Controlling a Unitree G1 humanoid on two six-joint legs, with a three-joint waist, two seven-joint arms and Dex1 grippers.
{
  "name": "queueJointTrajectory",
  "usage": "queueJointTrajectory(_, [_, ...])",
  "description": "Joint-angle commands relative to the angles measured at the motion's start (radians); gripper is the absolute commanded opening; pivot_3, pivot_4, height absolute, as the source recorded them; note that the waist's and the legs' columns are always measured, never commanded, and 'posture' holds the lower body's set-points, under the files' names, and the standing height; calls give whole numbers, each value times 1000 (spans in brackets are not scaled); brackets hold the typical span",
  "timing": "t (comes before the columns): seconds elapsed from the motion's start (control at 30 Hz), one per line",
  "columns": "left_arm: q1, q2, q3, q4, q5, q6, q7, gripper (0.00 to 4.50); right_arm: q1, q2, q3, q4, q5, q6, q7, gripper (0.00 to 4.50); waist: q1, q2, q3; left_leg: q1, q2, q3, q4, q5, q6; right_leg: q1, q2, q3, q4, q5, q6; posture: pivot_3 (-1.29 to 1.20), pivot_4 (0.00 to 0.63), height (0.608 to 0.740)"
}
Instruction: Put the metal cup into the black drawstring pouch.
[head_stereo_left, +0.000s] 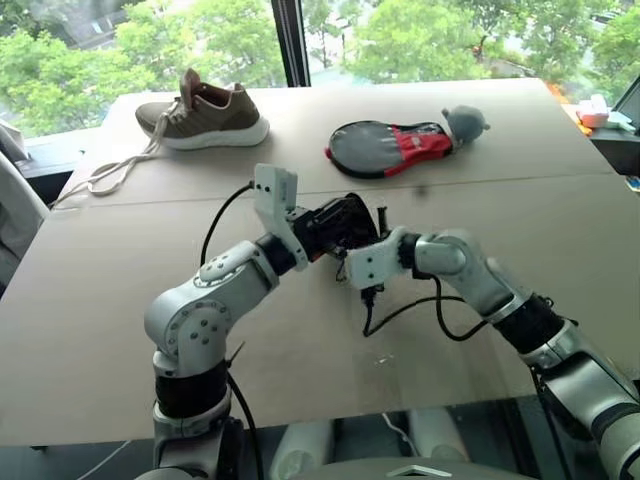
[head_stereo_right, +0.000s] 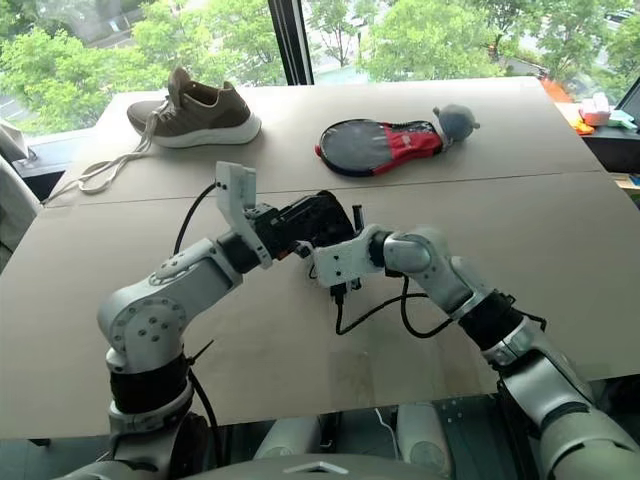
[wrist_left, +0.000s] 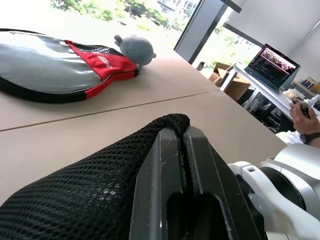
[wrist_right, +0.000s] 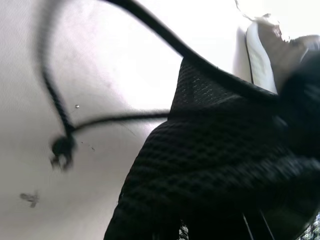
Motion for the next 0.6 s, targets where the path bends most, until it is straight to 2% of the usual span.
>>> queueJointTrajectory(0.03, [-27,-2,4,-28,-13,-47,-2,0,-4,41,-49,-2,51,19,10,37,5,0,0,0,0,0,0,0,0,0,0,0,0,0,0,0,150,736])
queueJointTrajectory(0.1, [-20,2,7,-26,-12,-54,-1,0,7,54,-83,-19,88,84,36,37,7,0,0,0,0,0,0,0,0,0,0,0,0,0,0,0,150,736])
queueJointTrajectory(0.13, [-17,5,9,-23,-9,-57,0,0,11,54,-95,-30,102,112,52,735,8,0,0,0,0,-1,0,0,0,0,0,0,0,0,0,0,150,736])
queueJointTrajectory(0.17, [-12,7,9,-22,-5,-59,2,0,14,53,-108,-39,116,125,61,957,9,0,0,0,0,-1,0,0,0,0,-1,0,0,0,0,0,150,736])
queueJointTrajectory(0.2, [-8,10,5,-22,3,-62,3,0,15,54,-124,-46,129,132,60,1486,10,0,0,0,-1,-1,0,0,0,0,-1,0,0,0,0,0,150,736])
queueJointTrajectory(0.23, [-3,15,-1,-21,12,-64,3,0,14,58,-145,-53,146,139,53,1764,9,0,0,0,-1,-1,0,0,0,0,-1,0,-1,0,0,0,150,736])
queueJointTrajectory(0.27, [1,18,-5,-20,19,-67,2,0,14,62,-163,-62,164,156,54,2238,8,0,0,0,-1,-1,0,0,0,0,-1,0,-1,0,0,0,150,736])
queueJointTrajectory(0.33, [8,19,-8,-15,28,-73,4,0,14,72,-208,-110,238,254,88,3073,8,0,0,0,-1,-1,0,0,0,0,-1,0,0,0,0,0,150,736])
queueJointTrajectory(0.53, [48,61,-48,-2,88,-95,-24,0,10,59,-361,-321,525,681,191,3073,7,0,0,0,0,-2,-1,0,0,0,-1,0,0,0,-1,0,150,736])
queueJointTrajectory(0.6, [54,63,-60,-1,91,-100,-32,0,7,61,-408,-362,589,817,165,3073,9,0,0,-1,-1,-3,-1,-1,1,0,-1,-1,-1,0,-1,0,150,736])
